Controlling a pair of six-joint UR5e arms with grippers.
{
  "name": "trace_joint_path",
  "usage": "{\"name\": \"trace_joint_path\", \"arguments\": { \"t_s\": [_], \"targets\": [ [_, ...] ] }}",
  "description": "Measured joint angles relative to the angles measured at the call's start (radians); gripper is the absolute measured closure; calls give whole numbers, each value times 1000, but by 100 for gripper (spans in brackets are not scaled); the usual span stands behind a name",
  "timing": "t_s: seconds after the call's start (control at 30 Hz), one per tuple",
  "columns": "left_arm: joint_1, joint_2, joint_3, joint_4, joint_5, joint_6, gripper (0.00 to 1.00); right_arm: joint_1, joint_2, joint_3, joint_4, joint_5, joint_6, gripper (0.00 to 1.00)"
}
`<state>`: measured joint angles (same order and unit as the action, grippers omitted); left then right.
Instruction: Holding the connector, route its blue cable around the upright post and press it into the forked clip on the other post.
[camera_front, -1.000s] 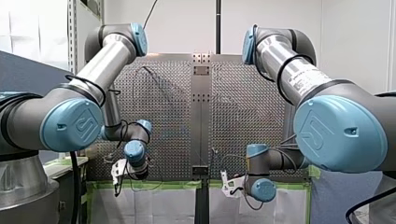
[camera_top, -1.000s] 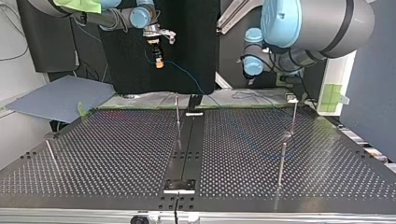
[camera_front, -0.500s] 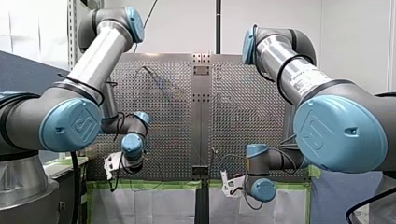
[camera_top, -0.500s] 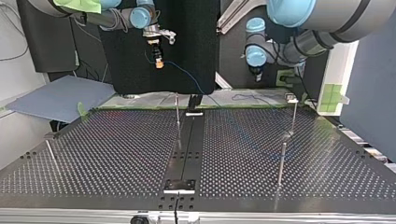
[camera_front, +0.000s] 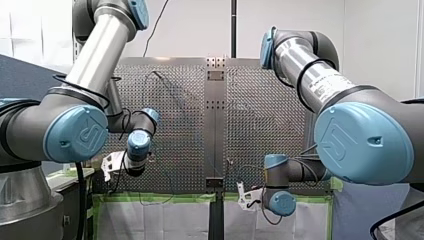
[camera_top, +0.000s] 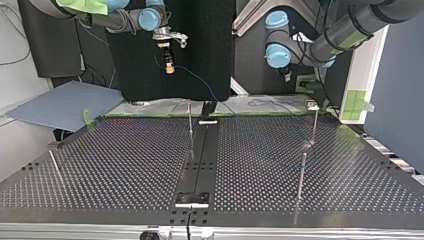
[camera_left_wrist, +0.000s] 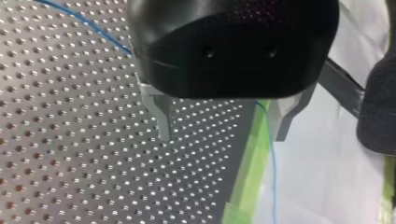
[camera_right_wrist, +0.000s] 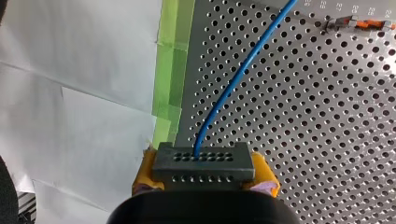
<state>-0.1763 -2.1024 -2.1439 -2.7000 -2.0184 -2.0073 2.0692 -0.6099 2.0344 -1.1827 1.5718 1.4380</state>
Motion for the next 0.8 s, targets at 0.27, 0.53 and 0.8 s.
{"name": "trace_joint_path", "arguments": {
  "t_s": [0.27, 0.53, 0.8],
  "targets": [
    [-4, 73, 57, -67, -4, 7, 2, -2, 0, -7, 6, -1, 3, 100],
    [3, 145, 116, -138, -4, 4, 2, -3, 0, -12, 20, 0, 7, 100],
    [14, 230, 184, -200, 0, -23, 2, -4, 0, -13, 24, 3, 11, 100]
  ]
}}
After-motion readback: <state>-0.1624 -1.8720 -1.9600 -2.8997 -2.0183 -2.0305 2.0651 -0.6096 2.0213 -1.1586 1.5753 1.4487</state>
